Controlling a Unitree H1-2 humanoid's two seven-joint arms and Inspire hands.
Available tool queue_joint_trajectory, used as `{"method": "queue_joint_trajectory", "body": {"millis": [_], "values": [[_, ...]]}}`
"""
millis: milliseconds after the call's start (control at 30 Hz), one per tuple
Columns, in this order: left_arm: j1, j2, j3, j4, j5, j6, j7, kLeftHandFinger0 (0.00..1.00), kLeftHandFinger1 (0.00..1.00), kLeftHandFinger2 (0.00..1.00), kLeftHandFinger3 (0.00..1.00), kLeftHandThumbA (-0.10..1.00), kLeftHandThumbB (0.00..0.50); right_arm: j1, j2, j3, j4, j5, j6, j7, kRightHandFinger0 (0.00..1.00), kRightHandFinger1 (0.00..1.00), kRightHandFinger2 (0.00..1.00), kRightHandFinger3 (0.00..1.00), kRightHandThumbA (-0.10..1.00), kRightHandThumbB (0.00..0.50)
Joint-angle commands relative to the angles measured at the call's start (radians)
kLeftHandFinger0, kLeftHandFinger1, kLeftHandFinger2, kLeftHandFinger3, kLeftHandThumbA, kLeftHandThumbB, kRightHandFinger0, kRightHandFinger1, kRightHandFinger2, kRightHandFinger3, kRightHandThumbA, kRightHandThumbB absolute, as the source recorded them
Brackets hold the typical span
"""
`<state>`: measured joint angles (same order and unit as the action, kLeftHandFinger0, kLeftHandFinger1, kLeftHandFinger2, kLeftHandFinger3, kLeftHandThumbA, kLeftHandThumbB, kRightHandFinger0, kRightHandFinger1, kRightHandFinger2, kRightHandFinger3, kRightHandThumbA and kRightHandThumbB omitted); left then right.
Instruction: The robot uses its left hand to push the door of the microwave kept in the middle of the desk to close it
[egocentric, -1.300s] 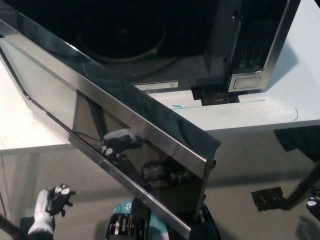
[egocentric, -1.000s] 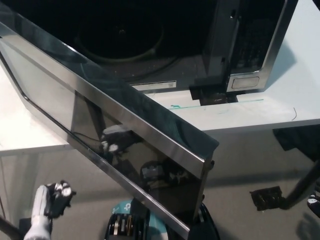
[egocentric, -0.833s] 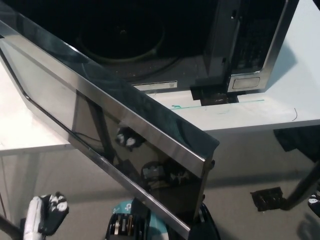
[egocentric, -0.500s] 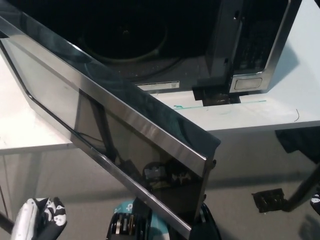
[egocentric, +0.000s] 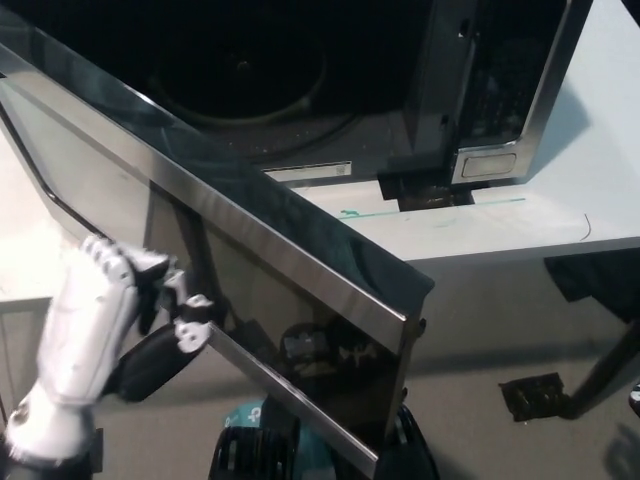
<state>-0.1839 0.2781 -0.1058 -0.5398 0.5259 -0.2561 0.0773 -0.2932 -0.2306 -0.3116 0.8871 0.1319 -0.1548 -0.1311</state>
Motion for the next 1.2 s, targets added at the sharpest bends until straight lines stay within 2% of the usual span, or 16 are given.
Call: {"method": "queue_joint_trajectory", "body": {"millis": [0,100,167,200,267,367,500,633,667,767,900,933,967,1067,1100,1167], "values": [[-0.069,-0.005,-0.026,-0.004,0.014,-0.050,-0.047,0.00,0.00,0.00,0.00,0.11,0.102,-0.012,-0.026,0.006,0.000,0.008,-0.058,0.018,0.84,0.82,0.85,0.81,0.24,0.058],[-0.092,-0.013,-0.039,0.007,0.022,-0.050,-0.058,0.00,0.00,0.00,0.00,0.08,0.118,-0.008,-0.023,0.004,-0.004,0.011,-0.039,0.008,0.89,0.86,0.86,0.81,0.23,0.069],[-0.110,-0.023,-0.046,0.016,0.047,-0.044,-0.064,0.00,0.00,0.00,0.00,0.05,0.141,-0.010,-0.024,0.010,0.003,0.007,-0.039,0.009,0.87,0.84,0.86,0.81,0.25,0.078],[-0.120,-0.032,-0.053,0.031,0.061,-0.044,-0.065,0.00,0.00,0.00,0.00,-0.03,0.163,-0.007,-0.023,0.013,-0.007,0.001,-0.032,0.004,0.81,0.79,0.83,0.79,0.26,0.081],[-0.123,-0.036,-0.056,0.052,0.063,-0.060,-0.062,0.00,0.00,0.00,0.00,-0.08,0.177,0.002,-0.021,0.009,-0.026,0.014,-0.024,0.015,0.80,0.78,0.82,0.79,0.26,0.076],[-0.131,-0.036,-0.058,0.109,0.067,-0.086,-0.050,0.00,0.00,0.00,0.00,-0.08,0.189,-0.005,-0.020,-0.002,-0.014,0.030,-0.025,0.017,0.76,0.75,0.78,0.76,0.21,0.081],[-0.160,-0.016,-0.056,0.189,0.076,-0.114,-0.051,0.00,0.00,0.00,0.00,-0.10,0.205,-0.006,-0.021,-0.002,-0.012,0.024,-0.033,0.011,0.79,0.77,0.78,0.76,0.20,0.080],[-0.200,-0.008,-0.044,0.278,0.120,-0.124,-0.028,0.00,0.00,0.00,0.00,-0.10,0.147,-0.008,-0.017,-0.006,-0.008,0.027,-0.036,0.004,0.75,0.74,0.75,0.74,0.20,0.095],[-0.215,-0.002,-0.042,0.308,0.133,-0.118,-0.030,0.00,0.00,0.00,0.00,-0.10,0.114,-0.008,-0.021,-0.003,-0.001,0.028,-0.048,0.019,0.75,0.73,0.75,0.74,0.20,0.083],[-0.294,0.018,-0.037,0.454,0.189,-0.125,0.011,0.00,0.00,0.00,0.03,-0.10,0.070,-0.008,-0.020,-0.003,-0.007,0.024,-0.041,0.009,0.73,0.73,0.74,0.74,0.19,0.065],[-0.402,0.040,-0.040,0.641,0.248,-0.145,0.093,0.00,0.00,0.00,0.00,-0.10,0.091,0.003,-0.016,-0.005,-0.018,0.023,-0.035,0.004,0.70,0.72,0.75,0.76,0.18,0.057],[-0.448,0.053,-0.050,0.720,0.284,-0.155,0.138,0.00,0.00,0.00,0.00,-0.10,0.082,0.004,-0.010,-0.015,-0.011,0.037,-0.043,0.006,0.66,0.68,0.70,0.73,0.14,0.075],[-0.484,0.059,-0.056,0.775,0.298,-0.156,0.162,0.00,0.00,0.00,0.00,-0.10,0.071,0.009,-0.010,-0.009,-0.010,0.029,-0.054,0.009,0.66,0.68,0.71,0.73,0.16,0.069],[-0.573,0.065,-0.077,0.884,0.341,-0.117,0.201,0.00,0.00,0.01,0.00,-0.10,0.067,0.014,-0.013,0.002,-0.006,0.013,-0.058,0.006,0.64,0.67,0.70,0.72,0.21,0.063],[-0.599,0.070,-0.087,0.910,0.357,-0.108,0.210,0.00,0.00,0.00,0.00,-0.10,0.062,0.010,-0.008,-0.011,-0.010,0.031,-0.034,0.003,0.66,0.69,0.71,0.72,0.19,0.082],[-0.669,0.079,-0.107,0.988,0.384,-0.074,0.219,0.00,0.01,0.02,0.00,-0.10,0.070,0.012,-0.010,0.000,-0.013,0.016,-0.047,0.004,0.63,0.67,0.71,0.73,0.15,0.061]]}}
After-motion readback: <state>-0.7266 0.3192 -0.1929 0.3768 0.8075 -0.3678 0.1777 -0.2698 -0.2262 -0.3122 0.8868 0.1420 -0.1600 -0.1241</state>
